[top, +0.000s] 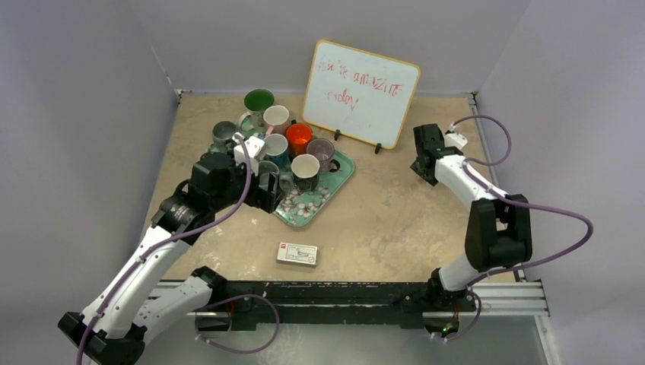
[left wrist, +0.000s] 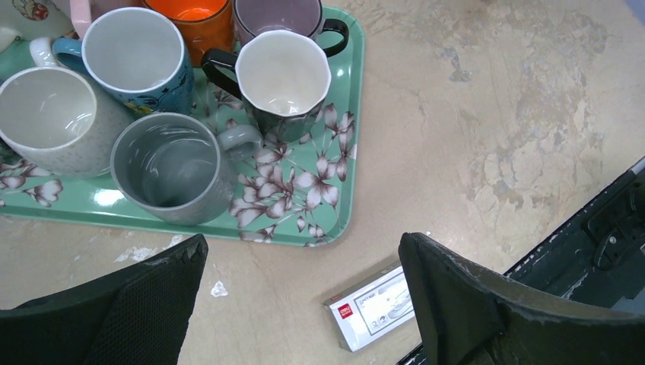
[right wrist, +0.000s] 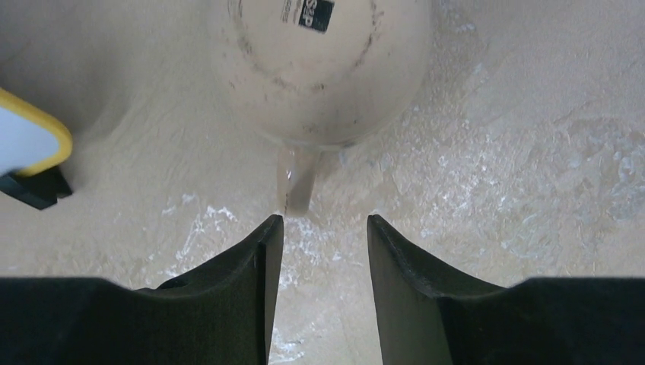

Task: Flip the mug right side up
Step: Move the cup to the center of the board.

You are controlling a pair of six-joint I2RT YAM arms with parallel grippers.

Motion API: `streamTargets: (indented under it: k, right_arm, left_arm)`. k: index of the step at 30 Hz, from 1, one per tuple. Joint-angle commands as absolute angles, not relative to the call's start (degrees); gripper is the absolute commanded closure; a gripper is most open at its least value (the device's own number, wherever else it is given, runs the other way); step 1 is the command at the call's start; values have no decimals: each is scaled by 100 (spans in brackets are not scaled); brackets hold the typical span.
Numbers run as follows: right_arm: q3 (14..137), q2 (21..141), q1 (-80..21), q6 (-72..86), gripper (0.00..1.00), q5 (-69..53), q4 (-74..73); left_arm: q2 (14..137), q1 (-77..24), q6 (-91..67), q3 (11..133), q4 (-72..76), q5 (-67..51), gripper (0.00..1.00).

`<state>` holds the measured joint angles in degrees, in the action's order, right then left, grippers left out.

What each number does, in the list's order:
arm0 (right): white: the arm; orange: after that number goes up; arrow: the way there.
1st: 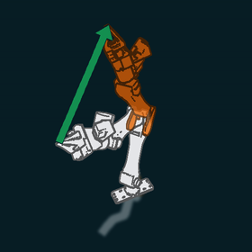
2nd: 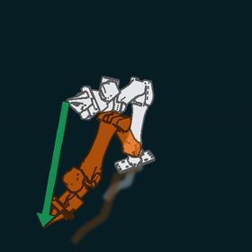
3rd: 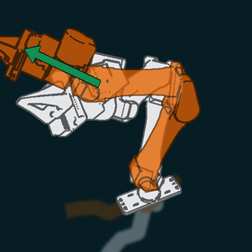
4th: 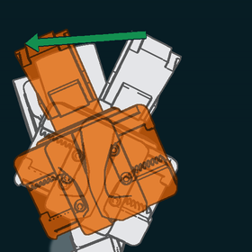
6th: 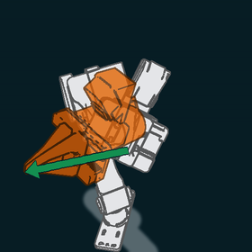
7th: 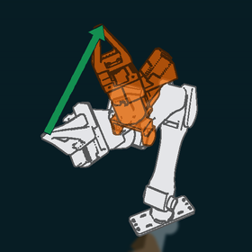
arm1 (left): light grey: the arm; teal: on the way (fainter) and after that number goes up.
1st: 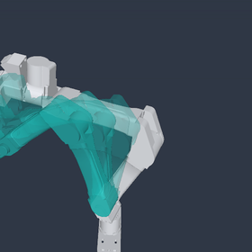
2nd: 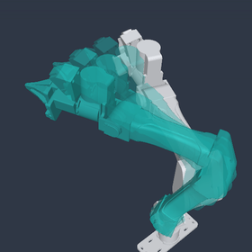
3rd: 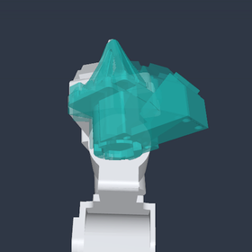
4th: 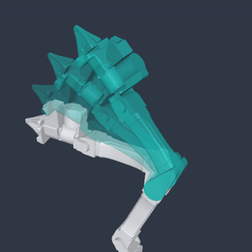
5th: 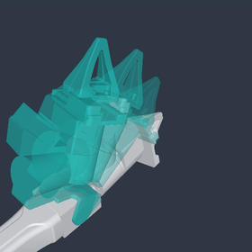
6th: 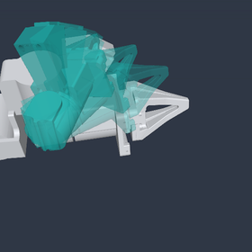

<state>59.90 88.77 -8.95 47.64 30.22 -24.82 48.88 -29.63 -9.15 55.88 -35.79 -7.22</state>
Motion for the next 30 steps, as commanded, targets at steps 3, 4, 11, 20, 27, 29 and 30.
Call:
streamTargets:
  k: [3,4,11,20,27,29,30]
  right_arm:
    - [6377,9092,-682,4931,53,2963,-2294]
    - [6399,9127,-642,4931,53,2928,-2267]
    - [6614,9512,-512,5020,54,2759,-2318]
    - [6592,9648,-475,5115,67,2740,-2282]
    - [6459,9608,-466,5048,88,2635,-2103]
    - [6411,9606,-466,4996,100,2564,-2014]
    - [6403,9594,-466,4980,100,2507,-2005]
  left_arm:
    - [4668,-2884,-826,5587,-3472,-758,4]
    - [4659,-2875,-829,5582,-3465,-756,4]
    - [4641,-2725,-873,5560,-3416,-842,4]
    - [4588,-2470,-949,5503,-3331,-918,5]
    - [4614,-2435,-956,5511,-3341,-914,5]
    - [4614,-2432,-957,5503,-3340,-914,5]
    - [4614,-2430,-954,5503,-3338,-914,5]
